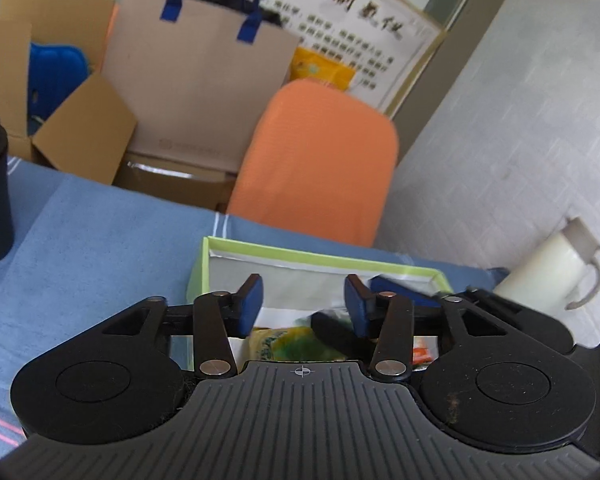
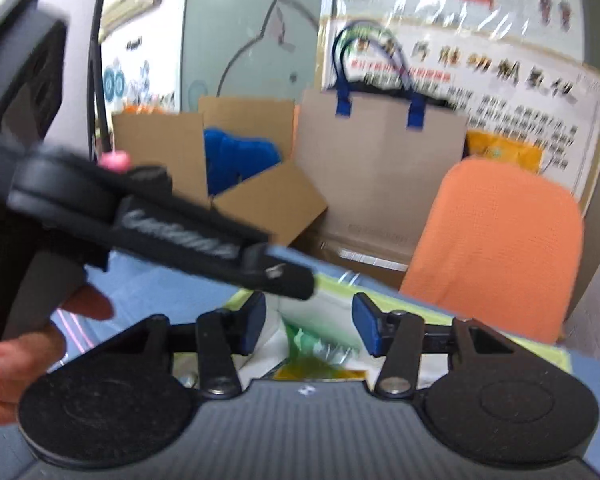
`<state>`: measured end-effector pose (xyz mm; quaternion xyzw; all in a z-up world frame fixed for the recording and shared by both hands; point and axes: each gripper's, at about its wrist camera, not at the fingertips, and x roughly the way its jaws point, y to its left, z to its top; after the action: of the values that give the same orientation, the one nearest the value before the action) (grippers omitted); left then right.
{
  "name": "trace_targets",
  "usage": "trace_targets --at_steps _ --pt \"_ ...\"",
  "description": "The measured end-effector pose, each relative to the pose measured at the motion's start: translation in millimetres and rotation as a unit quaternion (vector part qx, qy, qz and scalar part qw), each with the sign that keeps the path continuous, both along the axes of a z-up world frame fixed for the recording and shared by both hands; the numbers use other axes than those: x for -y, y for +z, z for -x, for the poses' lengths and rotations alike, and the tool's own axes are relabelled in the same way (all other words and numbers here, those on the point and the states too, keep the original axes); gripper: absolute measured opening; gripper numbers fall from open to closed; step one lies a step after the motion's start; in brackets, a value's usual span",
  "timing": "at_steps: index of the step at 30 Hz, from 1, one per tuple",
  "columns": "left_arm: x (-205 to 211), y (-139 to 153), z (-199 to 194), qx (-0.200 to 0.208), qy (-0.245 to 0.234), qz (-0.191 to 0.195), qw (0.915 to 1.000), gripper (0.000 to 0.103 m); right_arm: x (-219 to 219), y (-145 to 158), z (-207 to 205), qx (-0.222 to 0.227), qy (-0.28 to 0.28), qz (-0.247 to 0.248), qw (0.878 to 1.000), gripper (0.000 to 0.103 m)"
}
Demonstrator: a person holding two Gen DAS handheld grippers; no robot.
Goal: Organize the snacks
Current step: 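Grasp the green snack with the left gripper and drop it into the box, then lower the left gripper onto the clear wafer packet with red top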
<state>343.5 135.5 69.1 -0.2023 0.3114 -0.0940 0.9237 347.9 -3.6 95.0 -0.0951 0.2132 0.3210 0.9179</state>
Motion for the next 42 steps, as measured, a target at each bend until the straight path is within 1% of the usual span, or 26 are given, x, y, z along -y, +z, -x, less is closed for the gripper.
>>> trace_targets --at_steps 1,2,3,4,6,8,10,13,16,18,21,22,24,29,31,32,35,36,40,42 --pt "-1.2 1.5 8.1 0.007 0.000 0.002 1.0000 0.038 7.4 3.5 7.5 0.004 -0.002 -0.010 1.000 0.072" --pt "-1.4 2.6 16.8 0.014 -0.001 0.004 0.9999 0.043 14.4 7.0 16.9 0.009 -0.005 -0.016 1.000 0.074" --pt "-0.8 3.8 26.1 0.019 -0.003 0.008 0.9998 0.044 20.8 7.4 27.4 0.013 -0.008 -0.020 1.000 0.079" --pt "-0.1 5.0 35.7 0.020 -0.006 0.012 0.9997 0.045 27.1 9.0 38.8 0.019 -0.014 -0.020 1.000 0.089" --pt "2.1 6.1 57.7 0.022 -0.009 0.022 0.9995 0.047 42.1 9.5 62.8 0.034 -0.027 -0.023 0.999 0.101" --pt "7.5 4.7 82.2 0.021 -0.015 0.023 0.9994 0.053 57.9 7.0 88.6 0.030 -0.043 -0.027 0.998 0.101" --pt "15.8 2.2 108.7 0.022 -0.020 0.027 0.9992 0.057 74.6 -0.1 118.0 0.018 -0.054 -0.035 0.998 0.102" --pt "29.9 -10.8 145.4 0.012 -0.040 0.037 0.9984 0.059 98.5 -15.8 162.7 -0.016 -0.072 -0.052 0.996 0.102" --pt "45.8 -32.1 175.6 -0.014 -0.061 0.059 0.9963 0.059 114.5 -41.7 203.7 -0.067 -0.090 -0.061 0.992 0.102" --pt "56.9 -48.8 192.1 -0.039 -0.073 0.077 0.9936 0.059 118.7 -62.1 227.1 -0.100 -0.107 -0.052 0.988 0.102" --pt "73.9 -70.0 207.4 -0.073 -0.091 0.094 0.9887 0.059 118.6 -84.9 249.1 -0.130 -0.123 -0.047 0.983 0.102" --pt "78.9 -75.0 209.9 -0.083 -0.093 0.095 0.9877 0.059 117.1 -90.8 252.0 -0.137 -0.125 -0.046 0.982 0.102" --pt "89.3 -80.8 213.6 -0.098 -0.093 0.089 0.9868 0.060 113.3 -97.9 254.3 -0.135 -0.138 -0.037 0.980 0.102" --pt "114.0 -79.9 214.6 -0.111 -0.099 0.058 0.9872 0.064 100.8 -110.8 246.6 -0.143 -0.147 -0.022 0.979 0.102" --pt "117.1 -82.4 215.6 -0.116 -0.098 0.056 0.9868 0.064 97.9 -113.3 250.0 -0.128 -0.143 -0.014 0.981 0.102" --pt "117.6 -82.7 215.9 -0.118 -0.097 0.057 0.9866 0.065 100.5 -115.2 252.4 -0.123 -0.146 -0.024 0.981 0.102" --pt "117.9 -84.0 211.5 -0.125 -0.095 0.056 0.9860 0.066 118.1 -122.5 265.2 -0.106 -0.148 -0.100 0.978 0.102" --pt "118.0 -84.5 211.7 -0.127 -0.093 0.055 0.9859 0.066 121.7 -123.6 267.4 -0.103 -0.141 -0.106 0.979 0.102" --pt "121.4 -85.3 208.2 -0.137 -0.095 0.050 0.9848 0.067 112.6 -114.5 262.1 -0.116 -0.132 -0.061 0.983 0.102" --pt "124.1 -85.2 208.1 -0.140 -0.100 0.049 0.9839 0.067 110.2 -111.8 259.3 -0.117 -0.126 -0.046 0.984 0.102"
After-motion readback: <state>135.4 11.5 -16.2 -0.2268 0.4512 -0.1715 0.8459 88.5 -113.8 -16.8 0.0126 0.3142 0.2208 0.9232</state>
